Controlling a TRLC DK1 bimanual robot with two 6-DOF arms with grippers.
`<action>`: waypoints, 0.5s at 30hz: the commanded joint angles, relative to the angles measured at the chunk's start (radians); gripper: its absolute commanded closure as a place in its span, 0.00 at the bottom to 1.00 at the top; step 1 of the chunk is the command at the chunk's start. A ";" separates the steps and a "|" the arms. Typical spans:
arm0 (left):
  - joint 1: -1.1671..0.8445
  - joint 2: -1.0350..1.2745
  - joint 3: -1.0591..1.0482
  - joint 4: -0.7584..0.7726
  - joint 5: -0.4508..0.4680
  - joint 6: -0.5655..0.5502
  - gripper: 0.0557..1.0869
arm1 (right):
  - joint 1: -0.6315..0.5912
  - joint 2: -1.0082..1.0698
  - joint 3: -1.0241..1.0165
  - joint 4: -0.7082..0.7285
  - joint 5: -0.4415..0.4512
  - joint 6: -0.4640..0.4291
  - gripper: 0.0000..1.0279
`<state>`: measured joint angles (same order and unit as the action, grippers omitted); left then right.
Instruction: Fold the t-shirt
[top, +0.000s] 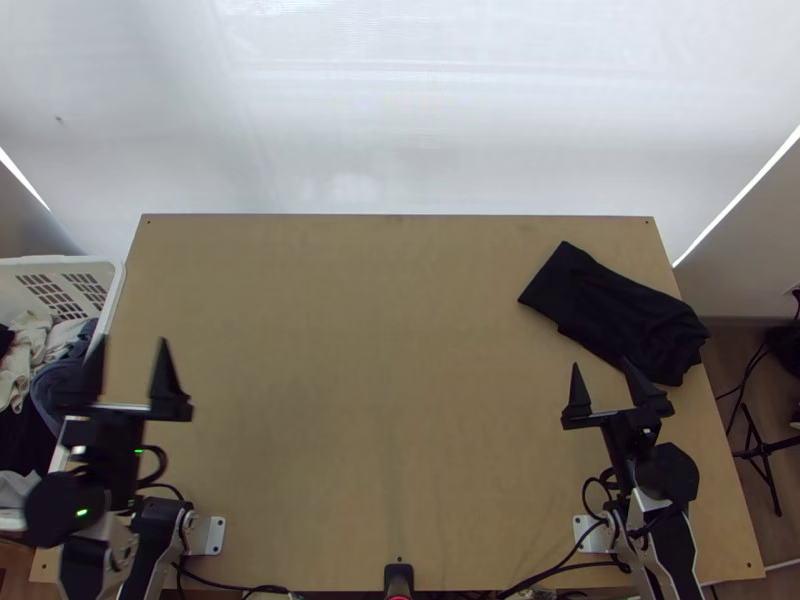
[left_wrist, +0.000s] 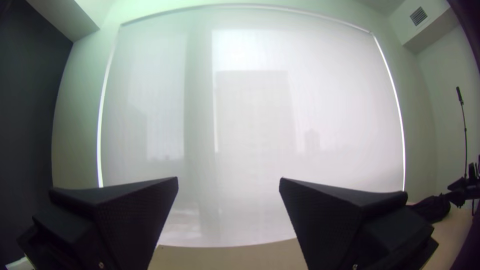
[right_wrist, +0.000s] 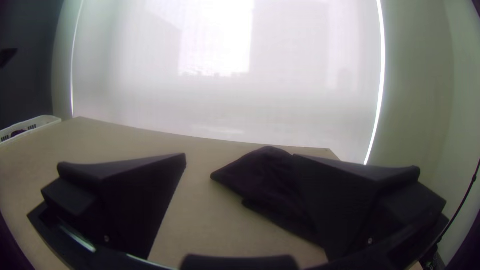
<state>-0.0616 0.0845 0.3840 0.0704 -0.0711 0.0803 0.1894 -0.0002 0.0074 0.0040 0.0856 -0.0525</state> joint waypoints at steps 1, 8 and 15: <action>0.094 0.196 0.340 0.022 -0.062 0.021 0.05 | -0.001 0.000 -0.001 0.001 0.000 0.000 0.04; 0.111 0.679 0.981 -0.333 -0.504 0.015 0.05 | -0.001 0.000 0.000 0.001 0.000 0.000 0.04; 0.259 0.890 1.264 -0.558 -0.532 -0.002 0.05 | -0.001 0.000 0.000 -0.001 0.000 0.000 0.04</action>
<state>0.0975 0.7330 1.3235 -0.2623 -0.5140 0.0948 0.1890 -0.0002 0.0074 0.0040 0.0856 -0.0525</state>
